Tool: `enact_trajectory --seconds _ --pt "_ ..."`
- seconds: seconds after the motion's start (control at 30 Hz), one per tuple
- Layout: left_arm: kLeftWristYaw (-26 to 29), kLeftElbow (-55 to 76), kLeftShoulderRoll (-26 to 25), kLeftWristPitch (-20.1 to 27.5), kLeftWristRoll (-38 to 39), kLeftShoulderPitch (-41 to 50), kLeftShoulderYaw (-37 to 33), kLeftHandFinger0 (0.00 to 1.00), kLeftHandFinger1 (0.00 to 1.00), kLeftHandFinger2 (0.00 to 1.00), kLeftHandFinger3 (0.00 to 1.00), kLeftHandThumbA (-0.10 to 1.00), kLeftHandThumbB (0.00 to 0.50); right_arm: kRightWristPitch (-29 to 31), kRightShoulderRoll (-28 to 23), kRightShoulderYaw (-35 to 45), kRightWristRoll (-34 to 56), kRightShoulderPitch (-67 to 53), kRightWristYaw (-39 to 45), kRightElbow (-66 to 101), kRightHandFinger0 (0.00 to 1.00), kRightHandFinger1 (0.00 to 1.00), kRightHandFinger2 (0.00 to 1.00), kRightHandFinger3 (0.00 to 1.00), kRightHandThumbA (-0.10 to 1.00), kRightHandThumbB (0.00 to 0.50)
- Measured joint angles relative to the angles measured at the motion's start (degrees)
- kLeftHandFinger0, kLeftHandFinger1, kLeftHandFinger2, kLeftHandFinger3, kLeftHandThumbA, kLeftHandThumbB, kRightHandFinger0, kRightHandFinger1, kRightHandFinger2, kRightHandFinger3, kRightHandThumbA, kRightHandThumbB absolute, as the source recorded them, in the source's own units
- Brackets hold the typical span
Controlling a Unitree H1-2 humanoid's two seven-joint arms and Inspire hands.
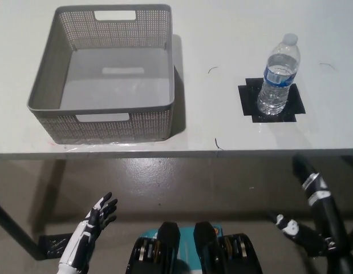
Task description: Use the right hand to pick up a water botttle and place it into a container on the left side
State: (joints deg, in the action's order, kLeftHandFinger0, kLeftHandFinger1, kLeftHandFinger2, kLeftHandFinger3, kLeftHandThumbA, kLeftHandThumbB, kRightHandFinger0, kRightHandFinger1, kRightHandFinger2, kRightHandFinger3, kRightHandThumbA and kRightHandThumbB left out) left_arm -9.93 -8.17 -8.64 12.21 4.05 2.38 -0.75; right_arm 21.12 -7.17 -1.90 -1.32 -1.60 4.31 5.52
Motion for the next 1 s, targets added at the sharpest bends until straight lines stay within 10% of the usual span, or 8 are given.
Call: enact_trajectory --seconds 1.0 --pt "-0.49 -0.08 0.0 0.84 0.25 0.63 0.08 1.0 1.0 1.0 1.0 1.0 0.153 -18.26 -3.54 7.39 -3.86 26.72 -3.73 -18.46 1.0 1.0 1.0 1.0 1.0 0.459"
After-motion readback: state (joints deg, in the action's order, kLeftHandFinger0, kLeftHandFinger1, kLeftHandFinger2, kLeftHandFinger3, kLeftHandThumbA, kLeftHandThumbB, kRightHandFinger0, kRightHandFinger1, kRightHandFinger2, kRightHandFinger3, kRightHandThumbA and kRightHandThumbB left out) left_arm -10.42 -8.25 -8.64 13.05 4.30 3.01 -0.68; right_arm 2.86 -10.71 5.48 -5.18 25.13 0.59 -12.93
